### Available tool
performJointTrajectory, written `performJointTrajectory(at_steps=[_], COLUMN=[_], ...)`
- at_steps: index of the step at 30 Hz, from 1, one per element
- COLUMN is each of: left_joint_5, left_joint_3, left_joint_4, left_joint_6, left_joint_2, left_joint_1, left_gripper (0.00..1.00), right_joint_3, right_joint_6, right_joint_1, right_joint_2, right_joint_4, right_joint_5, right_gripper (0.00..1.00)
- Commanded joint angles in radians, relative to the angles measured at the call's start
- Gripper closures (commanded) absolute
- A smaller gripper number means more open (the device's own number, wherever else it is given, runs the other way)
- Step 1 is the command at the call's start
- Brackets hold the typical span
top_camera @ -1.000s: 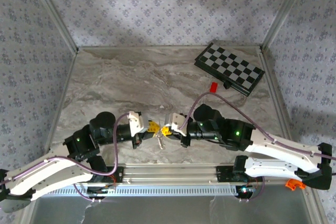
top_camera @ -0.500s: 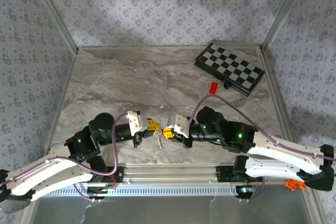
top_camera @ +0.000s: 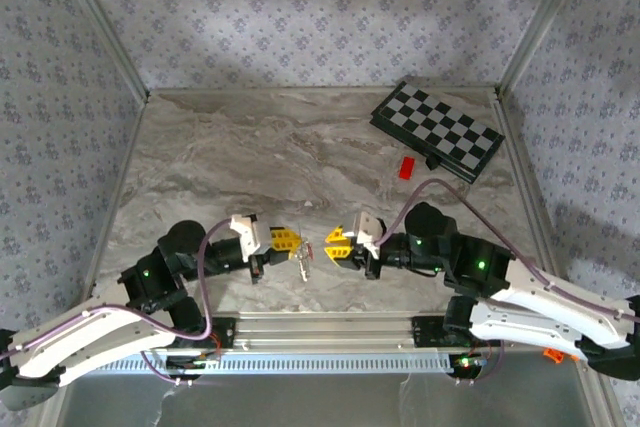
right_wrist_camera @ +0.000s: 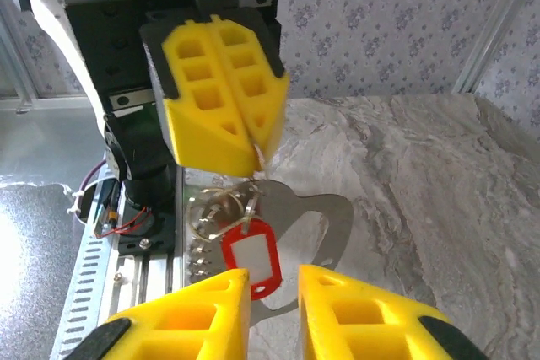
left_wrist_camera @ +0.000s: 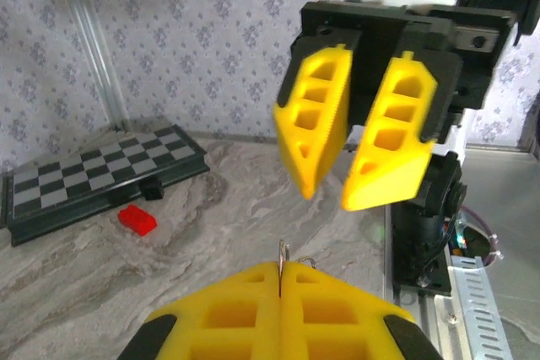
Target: Put the keys on the keyring
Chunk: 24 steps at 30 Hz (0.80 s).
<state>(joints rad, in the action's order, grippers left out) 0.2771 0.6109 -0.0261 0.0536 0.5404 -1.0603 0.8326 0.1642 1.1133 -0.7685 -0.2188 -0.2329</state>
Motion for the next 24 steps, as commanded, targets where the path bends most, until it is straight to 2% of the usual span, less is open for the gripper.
performJointTrajectory(at_steps=[1, 13, 24], left_joint_5=[0.062, 0.102, 0.094], left_joint_3=[-0.002, 0.006, 0.002], left_joint_4=[0.096, 0.097, 0.099], left_joint_6=[-0.019, -0.023, -0.018], left_joint_2=[-0.013, -0.009, -0.003], left_joint_1=[0.002, 0.003, 0.003], left_gripper=[1.0, 1.0, 1.0], right_joint_3=[0.018, 0.032, 0.04], right_joint_6=[-0.019, -0.008, -0.02], right_joint_1=[-0.017, -0.047, -0.044], right_joint_2=[-0.013, -0.062, -0.107], right_joint_4=[0.035, 0.111, 0.162], right_joint_5=[-0.06, -0.153, -0.218], right_gripper=[0.75, 0.74, 0.75])
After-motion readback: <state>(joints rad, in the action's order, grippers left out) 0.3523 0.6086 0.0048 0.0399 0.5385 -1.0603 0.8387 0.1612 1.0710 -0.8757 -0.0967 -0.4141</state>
